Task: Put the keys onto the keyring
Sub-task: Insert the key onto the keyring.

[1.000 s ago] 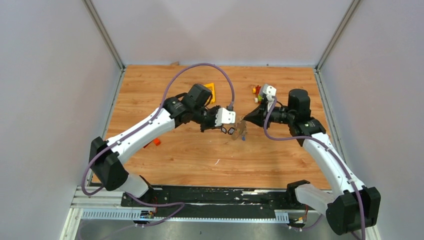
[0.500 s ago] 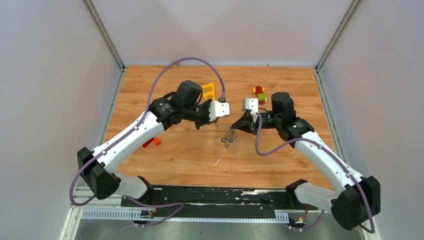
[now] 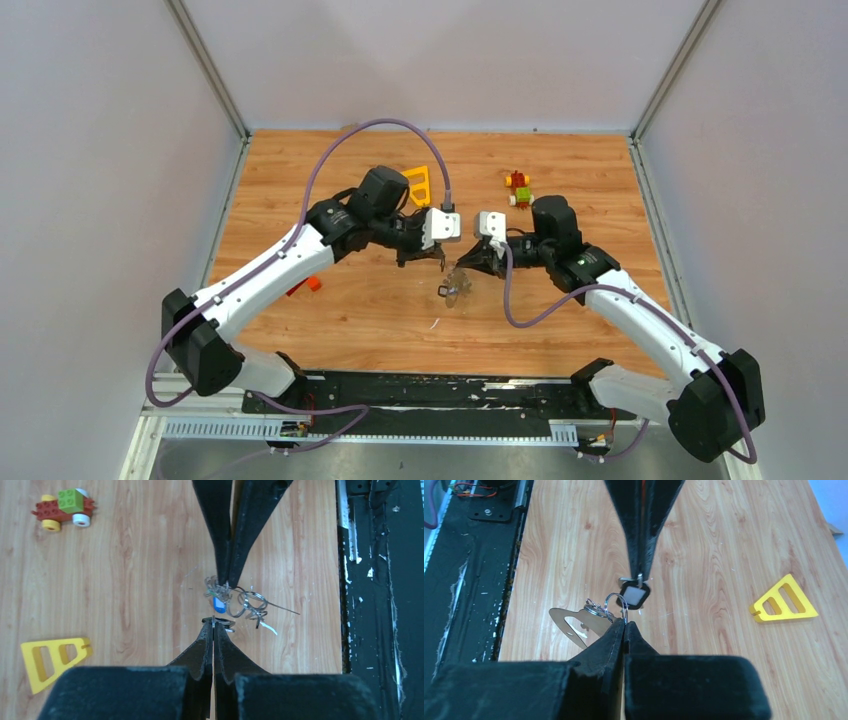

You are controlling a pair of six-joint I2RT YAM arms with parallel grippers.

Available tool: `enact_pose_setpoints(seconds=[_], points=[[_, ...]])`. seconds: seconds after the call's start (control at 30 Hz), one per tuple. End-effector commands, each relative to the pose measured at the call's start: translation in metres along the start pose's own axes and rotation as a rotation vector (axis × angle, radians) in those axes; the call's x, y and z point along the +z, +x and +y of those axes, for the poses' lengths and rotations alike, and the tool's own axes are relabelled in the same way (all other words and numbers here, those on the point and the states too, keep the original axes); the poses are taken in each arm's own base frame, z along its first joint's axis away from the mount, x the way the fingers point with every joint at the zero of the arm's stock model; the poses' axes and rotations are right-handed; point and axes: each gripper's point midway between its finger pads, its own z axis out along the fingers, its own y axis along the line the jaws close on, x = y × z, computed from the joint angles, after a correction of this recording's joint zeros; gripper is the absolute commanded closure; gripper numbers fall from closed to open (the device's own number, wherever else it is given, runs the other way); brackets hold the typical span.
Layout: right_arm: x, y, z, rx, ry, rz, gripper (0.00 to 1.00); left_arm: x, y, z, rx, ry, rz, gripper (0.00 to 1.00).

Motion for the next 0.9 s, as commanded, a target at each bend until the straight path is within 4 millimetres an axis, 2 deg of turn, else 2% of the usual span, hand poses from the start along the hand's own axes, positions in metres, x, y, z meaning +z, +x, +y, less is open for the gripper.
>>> enact_pose_setpoints(seconds=[0.0,0.17,0.43,0.87], points=[[-0.001,-0.021,-0.016,-0.077,0.071,-0.045,1.00,0.009,-0.004,-0.008,-0.022,0.044,-0.040,1.00],[-0.001,-0.022,-0.019,-0.054,0.084,-0.049,1.00,0.016,-0.003,-0.008,-0.034,0.048,-0.057,1.00],[-0.001,-0.021,-0.017,-0.054,0.077,-0.048,1.00,0.013,-0.011,0.000,-0.033,0.004,-0.080,1.00],[0.001,-0.017,-0.023,-0.029,0.110,-0.032,1.00,0.014,-0.015,-0.004,-0.055,0.027,-0.097,1.00]])
